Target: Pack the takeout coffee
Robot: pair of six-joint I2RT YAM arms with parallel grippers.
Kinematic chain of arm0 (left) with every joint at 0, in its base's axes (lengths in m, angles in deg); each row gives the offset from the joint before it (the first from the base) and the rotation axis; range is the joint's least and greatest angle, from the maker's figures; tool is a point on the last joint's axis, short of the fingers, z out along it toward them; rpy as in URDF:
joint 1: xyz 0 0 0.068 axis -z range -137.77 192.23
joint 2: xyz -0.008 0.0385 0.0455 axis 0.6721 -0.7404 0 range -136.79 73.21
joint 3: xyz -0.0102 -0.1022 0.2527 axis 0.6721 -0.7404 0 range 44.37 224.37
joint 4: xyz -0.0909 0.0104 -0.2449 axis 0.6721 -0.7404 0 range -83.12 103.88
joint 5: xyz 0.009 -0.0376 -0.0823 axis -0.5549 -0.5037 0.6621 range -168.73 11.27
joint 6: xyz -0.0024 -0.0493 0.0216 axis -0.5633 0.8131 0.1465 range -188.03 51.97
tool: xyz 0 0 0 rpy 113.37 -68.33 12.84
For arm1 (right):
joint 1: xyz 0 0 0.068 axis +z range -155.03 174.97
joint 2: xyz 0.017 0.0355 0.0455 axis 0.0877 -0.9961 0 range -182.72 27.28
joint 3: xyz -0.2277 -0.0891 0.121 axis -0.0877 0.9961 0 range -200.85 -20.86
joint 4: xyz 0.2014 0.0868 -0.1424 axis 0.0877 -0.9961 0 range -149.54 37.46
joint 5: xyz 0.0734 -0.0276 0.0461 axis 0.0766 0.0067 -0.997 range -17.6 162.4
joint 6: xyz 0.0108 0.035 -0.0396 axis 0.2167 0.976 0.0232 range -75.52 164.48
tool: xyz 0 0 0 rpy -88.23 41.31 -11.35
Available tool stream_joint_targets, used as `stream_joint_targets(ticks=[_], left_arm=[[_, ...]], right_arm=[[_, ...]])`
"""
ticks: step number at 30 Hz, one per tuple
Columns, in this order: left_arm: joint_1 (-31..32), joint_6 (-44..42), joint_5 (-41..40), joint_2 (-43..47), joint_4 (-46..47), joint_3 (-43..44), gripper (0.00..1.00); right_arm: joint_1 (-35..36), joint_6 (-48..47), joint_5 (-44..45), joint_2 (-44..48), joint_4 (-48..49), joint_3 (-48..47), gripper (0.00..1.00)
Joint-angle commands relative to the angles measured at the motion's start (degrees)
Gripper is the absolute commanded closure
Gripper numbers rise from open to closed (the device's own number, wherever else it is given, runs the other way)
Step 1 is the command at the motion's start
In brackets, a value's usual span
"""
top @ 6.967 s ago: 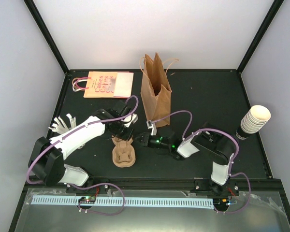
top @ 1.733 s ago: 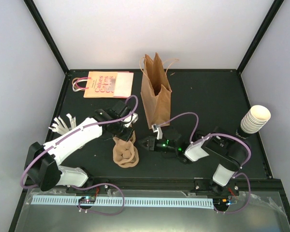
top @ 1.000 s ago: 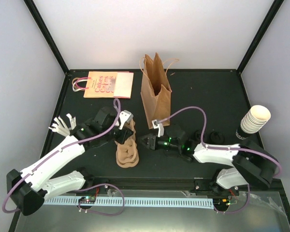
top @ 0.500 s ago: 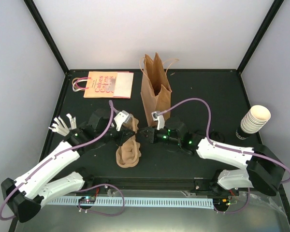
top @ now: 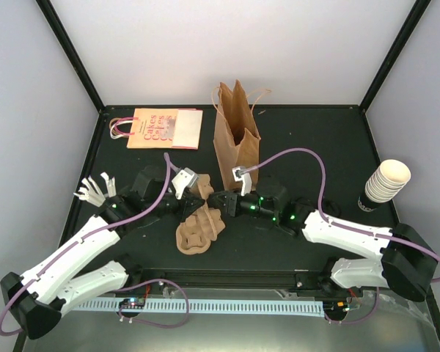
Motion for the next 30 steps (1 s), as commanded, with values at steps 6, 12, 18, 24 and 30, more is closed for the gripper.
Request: stream_joint_targets(ticks=[6, 12, 18, 24, 30], left_arm=[[0.1, 0.2, -1.7, -0.1, -0.2, 0.9, 0.87], [0.1, 0.1, -1.3, -1.0, -1.2, 1.0, 0.87], [0.1, 0.3, -1.2, -2.3, -2.8, 1.5, 0.87], [0.1, 0.8, -1.0, -4.4, -3.6, 1.8, 0.88], [0.1, 1.6, -1.0, -6.6, -4.0, 2.3, 0.88]], right_arm=[[-0.3, -2.3, 0.6, -1.1, -1.3, 0.8, 0.74], [-0.3, -4.4, 1.6, -3.5, -6.8, -0.7, 0.72], [-0.3, -4.6, 3.3, -5.8, -9.1, -0.5, 0.72], [-0.2, -4.7, 0.6, -9.8, -7.3, -1.6, 0.71], [-0.1, -4.2, -1.9, -11.2, -5.0, -1.3, 0.7]])
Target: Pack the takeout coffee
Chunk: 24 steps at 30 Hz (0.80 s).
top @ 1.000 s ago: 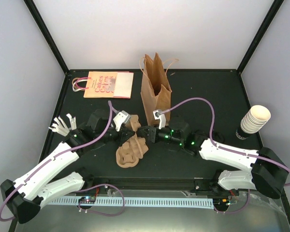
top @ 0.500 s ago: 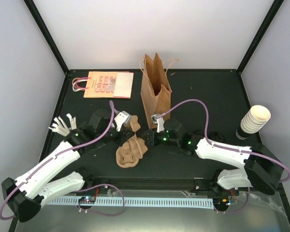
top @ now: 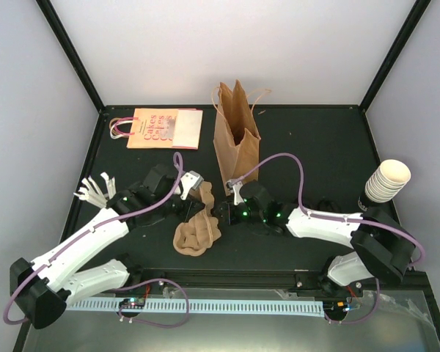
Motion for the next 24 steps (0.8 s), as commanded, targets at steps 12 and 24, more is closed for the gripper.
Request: stream_joint_targets(ticks=[12, 24], left_arm=[[0.1, 4.4, -1.0, -0.7, 0.8, 0.8, 0.84], [0.0, 6.1, -3.8, -0.3, -2.9, 1.0, 0.66]], right_arm=[[0.1, -1.0, -4.1, -3.2, 2.8, -1.5, 0.7], [0.3, -0.7, -4.8, -5.1, 3.2, -2.6, 0.7]])
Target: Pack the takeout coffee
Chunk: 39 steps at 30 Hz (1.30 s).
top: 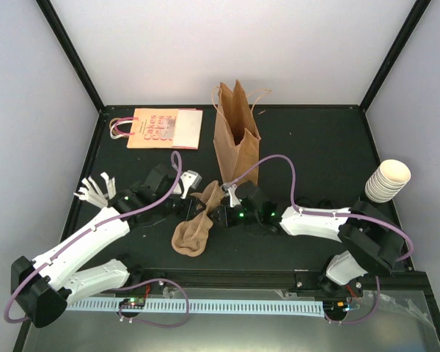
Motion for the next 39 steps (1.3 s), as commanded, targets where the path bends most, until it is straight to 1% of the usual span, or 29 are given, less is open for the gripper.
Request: stream_joint_targets(ticks=[1, 3, 6, 11, 13, 17, 28, 32, 35, 39], left_arm=[[0.1, 1.1, -2.4, 0.8, -2.9, 0.9, 0.64], [0.1, 1.0, -2.3, 0.4, -3.8, 1.2, 0.63], [0.1, 1.0, -1.1, -0.9, -5.4, 1.6, 0.65], [-0.7, 1.5, 4.4, -4.5, -8.0, 3.0, 0.7], [-1.1, 1.6, 7.1, -5.3, -8.1, 3.0, 0.7], [-2.1, 2.3, 11.7, -5.6, -6.7, 2.4, 0.69], [-5.1, 6.7, 21.9, -2.4, -0.7, -1.8, 0.66], [-5.1, 8.0, 20.4, -1.9, -2.2, -2.5, 0.64], [-5.0, 8.6, 19.8, -0.7, -2.8, -3.7, 0.61], [-4.7, 9.1, 19.2, 0.5, -4.2, -4.9, 0.58]], right_arm=[[0.2, -0.7, -0.5, 0.0, 1.5, -1.9, 0.7], [0.2, -0.9, -0.4, 0.0, 1.2, -2.1, 0.7], [0.2, -1.0, -0.3, 0.0, 0.9, -2.3, 0.7], [0.2, -1.2, -0.4, 0.0, 0.5, -2.7, 0.7], [0.2, -1.4, -0.3, 0.1, 0.3, -2.9, 0.7], [0.2, -1.6, -0.2, 0.2, 0.0, -3.1, 0.7], [0.3, -2.0, -0.8, 0.1, -0.1, -3.4, 0.7], [0.3, -2.0, -1.5, -0.2, 0.0, -3.7, 0.7], [0.3, -1.5, -1.5, -0.2, 0.8, -3.3, 0.7], [0.3, -0.6, -0.5, 0.7, 1.2, -2.6, 0.71]])
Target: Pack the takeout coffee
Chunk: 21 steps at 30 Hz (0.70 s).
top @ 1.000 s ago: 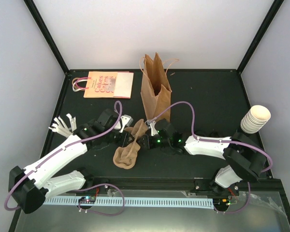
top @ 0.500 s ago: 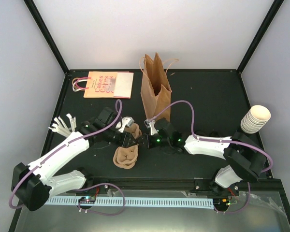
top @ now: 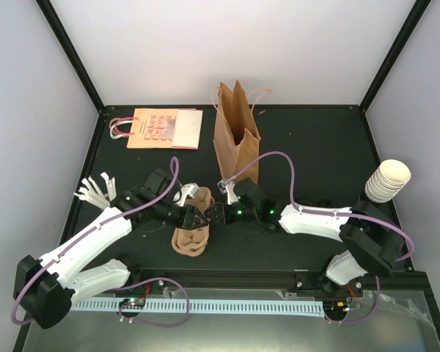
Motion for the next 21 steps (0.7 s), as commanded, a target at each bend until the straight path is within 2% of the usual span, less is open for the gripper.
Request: stream_joint_targets(ticks=[1, 3, 5, 9, 14, 19, 21], left_arm=[[0.1, 1.8, 0.4, 2.2, -1.4, -0.6, 0.57], [0.6, 2.4, 0.3, 3.0, -1.2, -0.9, 0.52], [0.9, 3.5, 0.0, 4.1, -0.5, -1.2, 0.42], [0.9, 6.9, -4.0, 7.8, 0.3, -2.1, 0.02], [0.7, 12.1, -12.9, 12.0, -1.8, -1.8, 0.01], [0.3, 11.9, -7.8, 14.2, 2.9, -3.8, 0.01], [0.3, 11.9, -7.1, 14.3, 3.1, -4.0, 0.04]], right_arm=[[0.3, 0.6, 0.9, 1.4, 1.7, 0.3, 0.7], [0.3, 0.8, 2.3, 3.0, 1.3, 0.9, 0.7], [0.3, 0.5, 3.4, 4.6, 0.4, 1.0, 0.7], [0.3, -0.1, 6.6, 8.3, -1.8, 1.6, 0.7], [0.2, -1.0, 9.6, 12.1, -4.7, 2.1, 0.69], [0.1, -1.3, 11.0, 13.9, -6.6, 2.6, 0.68], [0.2, -1.2, 11.3, 14.6, -6.7, 3.0, 0.68]])
